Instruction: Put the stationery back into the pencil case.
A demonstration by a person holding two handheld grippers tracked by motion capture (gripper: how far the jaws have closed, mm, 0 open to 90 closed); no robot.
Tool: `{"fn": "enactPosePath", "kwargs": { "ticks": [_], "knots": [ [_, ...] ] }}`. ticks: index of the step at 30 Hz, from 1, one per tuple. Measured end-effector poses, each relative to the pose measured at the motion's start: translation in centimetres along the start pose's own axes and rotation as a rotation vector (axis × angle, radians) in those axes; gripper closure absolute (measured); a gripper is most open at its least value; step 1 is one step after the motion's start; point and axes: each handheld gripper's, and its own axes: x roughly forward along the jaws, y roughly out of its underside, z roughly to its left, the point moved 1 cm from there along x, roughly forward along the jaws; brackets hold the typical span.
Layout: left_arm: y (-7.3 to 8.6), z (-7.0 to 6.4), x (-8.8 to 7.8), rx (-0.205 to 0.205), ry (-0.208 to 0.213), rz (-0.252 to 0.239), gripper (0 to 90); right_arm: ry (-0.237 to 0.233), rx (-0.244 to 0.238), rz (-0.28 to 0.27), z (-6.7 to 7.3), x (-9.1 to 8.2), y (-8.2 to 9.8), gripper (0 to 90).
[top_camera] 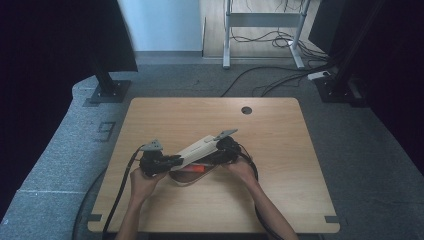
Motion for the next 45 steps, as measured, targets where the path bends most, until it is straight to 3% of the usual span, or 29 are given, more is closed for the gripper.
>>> {"fn": "enactPosePath", "kwargs": {
  "ticks": [4, 8, 12, 15, 24, 36, 41, 45],
  "knots": [
    [0.0, 0.0, 0.0, -0.002, 0.003, 0.002, 76.7, -0.027, 0.003, -0.006, 0.2, -0.8, 0.5, 32.0],
    [0.1, 0.1, 0.1, -0.005, 0.006, 0.001, 76.6, -0.054, -0.012, 0.020, 1.0, -0.6, 1.3, 34.0],
    [0.1, 0.0, 0.1, -0.003, 0.010, 0.006, 76.1, -0.042, -0.046, 0.041, 1.5, 0.2, 1.8, 37.8],
    [0.2, -0.2, 0.3, 0.001, 0.013, 0.014, 75.3, -0.031, -0.039, 0.034, 1.5, 0.4, 1.7, 38.5],
    [0.8, -1.1, 1.2, 0.019, 0.016, 0.065, 70.6, -0.018, -0.016, 0.003, 0.8, -0.9, 2.2, 37.9],
    [1.9, -2.1, 2.0, 0.039, 0.027, 0.097, 63.6, -0.001, 0.025, 0.010, -0.6, -2.1, 3.9, 37.1],
    [2.4, -2.6, 2.5, 0.091, 0.023, 0.123, 56.0, 0.000, 0.037, 0.004, -1.0, -2.6, 4.4, 35.0],
    [2.5, -2.7, 2.5, 0.111, 0.014, 0.121, 52.0, 0.000, 0.037, 0.005, -1.0, -2.8, 4.7, 33.5]
  ]
}}
